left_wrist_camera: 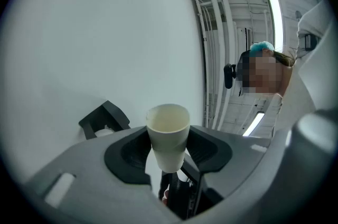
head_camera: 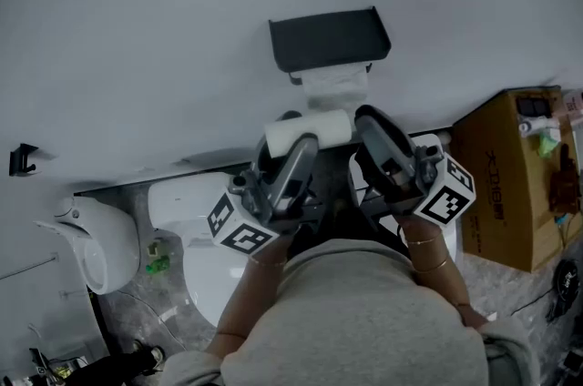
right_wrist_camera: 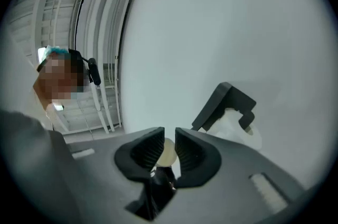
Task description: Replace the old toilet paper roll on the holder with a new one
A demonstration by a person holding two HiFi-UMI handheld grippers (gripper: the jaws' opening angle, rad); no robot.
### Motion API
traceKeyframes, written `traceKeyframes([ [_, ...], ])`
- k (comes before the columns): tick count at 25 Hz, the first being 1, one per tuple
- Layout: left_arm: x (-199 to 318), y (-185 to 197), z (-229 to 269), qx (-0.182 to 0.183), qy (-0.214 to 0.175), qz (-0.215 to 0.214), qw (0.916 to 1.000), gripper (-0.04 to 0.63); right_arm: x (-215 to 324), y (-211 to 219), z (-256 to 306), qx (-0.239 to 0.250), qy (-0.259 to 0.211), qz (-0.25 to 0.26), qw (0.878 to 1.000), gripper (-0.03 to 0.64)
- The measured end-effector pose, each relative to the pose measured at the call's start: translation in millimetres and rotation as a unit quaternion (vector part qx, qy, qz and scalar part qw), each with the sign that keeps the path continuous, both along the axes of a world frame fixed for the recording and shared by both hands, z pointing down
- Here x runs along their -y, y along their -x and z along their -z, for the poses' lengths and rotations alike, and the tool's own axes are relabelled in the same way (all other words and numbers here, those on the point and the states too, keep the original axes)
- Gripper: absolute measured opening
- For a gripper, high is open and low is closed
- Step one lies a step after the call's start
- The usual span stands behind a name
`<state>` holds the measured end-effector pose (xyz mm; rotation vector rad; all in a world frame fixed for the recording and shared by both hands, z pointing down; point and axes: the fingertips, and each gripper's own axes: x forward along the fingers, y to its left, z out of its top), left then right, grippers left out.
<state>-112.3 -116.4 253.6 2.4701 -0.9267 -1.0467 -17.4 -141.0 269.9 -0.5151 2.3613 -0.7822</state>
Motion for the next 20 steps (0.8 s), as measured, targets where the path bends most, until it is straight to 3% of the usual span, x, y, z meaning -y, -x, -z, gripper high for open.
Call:
traceKeyframes([
  [9,3,6,7,0.029,-0.018,0.021,0.9992,0.21,-1,14,19,-0.099,-0.082,-0.073,0.989,0.053],
  [15,5,9,9,0.049,-0.025,0.034,0.9979,0.21,6,15,16,-0.119,-0.085,-0.099,0.984,0.052],
  [20,8,14,2,0.04,-0.017,0.043,0.9981,0.21,4,22,12,-0.158,-0.115,-0.104,0.975,0.052],
])
